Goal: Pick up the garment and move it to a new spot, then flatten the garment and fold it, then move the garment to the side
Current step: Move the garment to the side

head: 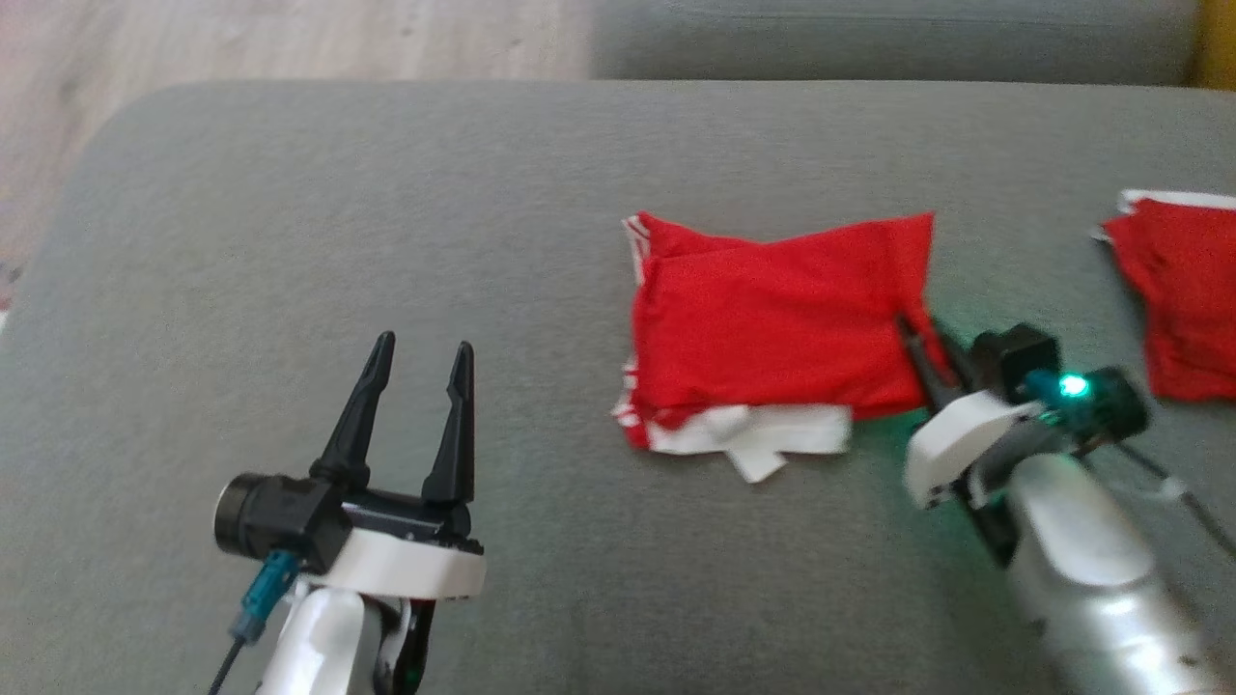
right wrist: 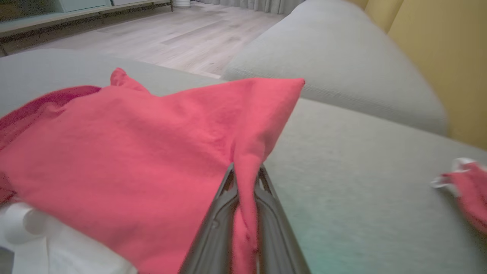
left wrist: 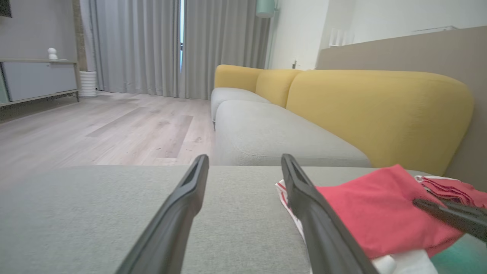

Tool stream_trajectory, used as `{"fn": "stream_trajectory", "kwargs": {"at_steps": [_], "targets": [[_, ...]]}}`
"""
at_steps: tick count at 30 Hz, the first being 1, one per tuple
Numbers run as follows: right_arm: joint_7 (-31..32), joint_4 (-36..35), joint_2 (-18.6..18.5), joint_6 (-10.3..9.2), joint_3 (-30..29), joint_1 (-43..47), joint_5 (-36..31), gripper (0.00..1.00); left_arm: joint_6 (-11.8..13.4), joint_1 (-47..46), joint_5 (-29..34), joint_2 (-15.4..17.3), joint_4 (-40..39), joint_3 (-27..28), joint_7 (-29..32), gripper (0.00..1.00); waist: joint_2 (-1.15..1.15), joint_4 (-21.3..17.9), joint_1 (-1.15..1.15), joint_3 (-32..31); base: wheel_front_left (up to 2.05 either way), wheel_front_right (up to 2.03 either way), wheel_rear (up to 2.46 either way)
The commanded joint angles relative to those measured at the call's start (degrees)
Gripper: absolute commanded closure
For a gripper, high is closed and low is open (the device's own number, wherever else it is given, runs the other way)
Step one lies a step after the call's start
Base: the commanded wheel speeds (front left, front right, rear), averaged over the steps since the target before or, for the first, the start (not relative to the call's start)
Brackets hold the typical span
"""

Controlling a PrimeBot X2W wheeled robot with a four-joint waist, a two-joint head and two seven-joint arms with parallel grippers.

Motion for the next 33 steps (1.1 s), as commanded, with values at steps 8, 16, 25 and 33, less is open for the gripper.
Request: {"fn": "stream_trajectory", "kwargs": {"at_steps": [8, 16, 25, 33], "targets": [[1.5, -7.0, -12.0, -0.05, 6.4, -6.4, -0.7, 1.00, 0.8, -2.2, -0.1, 0.3, -3.5, 0.8, -0.3, 0.00, 0.00, -9.5, 0.00, 1.1, 0.00, 0.00, 0.00], [5.6, -9.1, -25.8, -0.05, 9.9, -12.2, 3.8, 1.00, 0.4, -7.0, 0.2, 0.3, -4.2, -1.5, -0.3, 0.00, 0.00, -13.2, 0.00, 7.4, 0.00, 0.00, 0.00], [7.8, -3.7, -32.6, -0.05, 3.6, -14.9, 4.7, 1.00, -0.3, -10.9, 1.2, 0.3, -3.3, -1.8, -0.3, 0.00, 0.00, -12.8, 0.00, 13.0, 0.00, 0.00, 0.00], [8.8, 1.6, -30.8, -0.05, -3.5, -15.8, 2.2, 0.00, -0.6, -12.1, 1.5, 0.3, -2.8, -1.0, -0.3, 0.00, 0.00, -12.0, 0.00, 14.4, 0.00, 0.00, 0.00]]}}
